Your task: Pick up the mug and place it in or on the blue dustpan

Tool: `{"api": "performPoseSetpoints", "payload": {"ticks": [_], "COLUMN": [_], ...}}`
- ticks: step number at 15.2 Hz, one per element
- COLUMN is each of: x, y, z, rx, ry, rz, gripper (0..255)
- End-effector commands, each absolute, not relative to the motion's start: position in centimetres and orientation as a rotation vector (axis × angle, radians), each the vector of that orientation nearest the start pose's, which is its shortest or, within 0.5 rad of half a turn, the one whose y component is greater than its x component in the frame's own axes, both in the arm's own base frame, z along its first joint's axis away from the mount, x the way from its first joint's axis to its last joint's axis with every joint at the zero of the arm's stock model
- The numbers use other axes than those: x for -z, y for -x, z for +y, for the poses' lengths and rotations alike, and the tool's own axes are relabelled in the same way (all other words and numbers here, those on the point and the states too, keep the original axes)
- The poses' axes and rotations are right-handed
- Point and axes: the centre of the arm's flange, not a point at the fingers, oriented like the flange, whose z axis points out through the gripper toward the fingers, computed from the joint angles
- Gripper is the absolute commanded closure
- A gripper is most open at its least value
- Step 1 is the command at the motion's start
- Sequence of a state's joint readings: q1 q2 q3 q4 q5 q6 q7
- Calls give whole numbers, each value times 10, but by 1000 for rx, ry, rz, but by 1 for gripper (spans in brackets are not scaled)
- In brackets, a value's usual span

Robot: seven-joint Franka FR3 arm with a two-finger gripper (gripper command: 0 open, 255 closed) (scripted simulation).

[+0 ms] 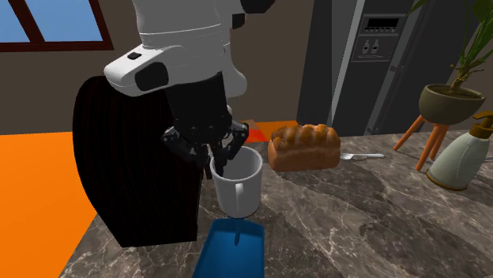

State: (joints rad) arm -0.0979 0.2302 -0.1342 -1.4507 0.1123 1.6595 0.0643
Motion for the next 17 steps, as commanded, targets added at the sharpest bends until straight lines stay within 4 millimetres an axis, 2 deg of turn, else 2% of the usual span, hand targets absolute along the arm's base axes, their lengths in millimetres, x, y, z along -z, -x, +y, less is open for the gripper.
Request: {"api": "performPoseSetpoints", "payload": {"ticks": [1, 15, 17], "x": [-544, -466, -466], "y": [-617, -617, -617], "z": [-124, -124, -124], "rx": [-18, -18, -18], "ry": [3024, 3024, 3024], "rz": [463, 463, 463], "gripper": [255, 255, 255]}}
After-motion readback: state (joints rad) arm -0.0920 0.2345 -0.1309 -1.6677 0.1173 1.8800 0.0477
